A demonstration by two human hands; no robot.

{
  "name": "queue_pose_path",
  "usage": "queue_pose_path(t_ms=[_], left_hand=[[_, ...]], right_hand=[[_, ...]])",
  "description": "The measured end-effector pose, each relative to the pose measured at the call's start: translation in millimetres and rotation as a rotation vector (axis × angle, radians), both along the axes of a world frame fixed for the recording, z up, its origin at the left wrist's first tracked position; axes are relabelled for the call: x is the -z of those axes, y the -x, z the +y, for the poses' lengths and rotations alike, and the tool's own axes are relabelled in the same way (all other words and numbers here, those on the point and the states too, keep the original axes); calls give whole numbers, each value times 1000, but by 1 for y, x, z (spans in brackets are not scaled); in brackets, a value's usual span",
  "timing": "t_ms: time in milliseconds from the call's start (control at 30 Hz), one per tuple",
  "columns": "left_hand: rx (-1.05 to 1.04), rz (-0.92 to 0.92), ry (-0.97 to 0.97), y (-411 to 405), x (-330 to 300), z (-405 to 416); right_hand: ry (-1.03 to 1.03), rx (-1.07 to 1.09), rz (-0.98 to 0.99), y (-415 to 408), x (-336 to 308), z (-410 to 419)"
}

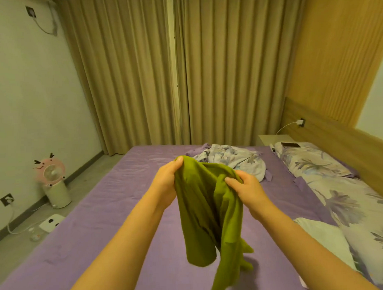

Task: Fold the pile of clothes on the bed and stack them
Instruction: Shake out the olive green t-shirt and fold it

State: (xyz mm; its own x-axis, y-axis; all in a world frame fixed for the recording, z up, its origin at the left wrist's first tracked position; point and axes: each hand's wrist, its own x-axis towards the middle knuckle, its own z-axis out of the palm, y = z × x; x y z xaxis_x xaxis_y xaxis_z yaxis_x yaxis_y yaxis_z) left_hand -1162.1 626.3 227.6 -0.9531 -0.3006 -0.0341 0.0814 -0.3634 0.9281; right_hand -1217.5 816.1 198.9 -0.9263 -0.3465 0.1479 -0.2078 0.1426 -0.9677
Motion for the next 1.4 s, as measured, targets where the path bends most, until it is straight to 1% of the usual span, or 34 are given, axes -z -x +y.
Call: queue_pose_path(t_ms=[100,167,267,400,467,533,600,667,767,900,967,1033,1100,1200,1333,1400], left_hand=[[15,100,97,-3,-24,3],[63,138,158,-1,-38,13],[216,198,247,5,-58,42],[394,247,362,8,-74,82],[375,254,421,9,-76,94],[273,236,489,10,-73,99],[159,187,524,11,-65,98],[116,125,496,11,-56,95],[131,92,414,5,-51,94],[248,132,263,-6,-53,99],[232,169,166,-14,-52,104],[177,207,168,-23,-48,106],[149,258,237,-32,-45,105],[142,329,380,-38,-47,101],[122,296,561,-32,-54,95],[137,282,591,-29,-55,90]], right_hand=[[38,-9,68,6,-24,47],[34,-38,134,7,-39,67],[25,-123,216,-1,-60,76],[44,-259,183,-15,-81,76],[78,-261,157,-21,-89,76],[134,-187,129,-24,-94,78],[226,-130,43,-25,-98,82],[293,-150,-44,-25,-101,85],[349,-262,-114,-29,-101,81],[480,-281,-167,-34,-99,65],[545,-312,-167,-37,-99,59],[566,-355,-143,-37,-98,55],[532,-367,-84,-38,-98,53],[337,-275,162,-38,-102,52],[123,-176,418,-34,-116,49],[1,-77,515,-26,-121,51]])
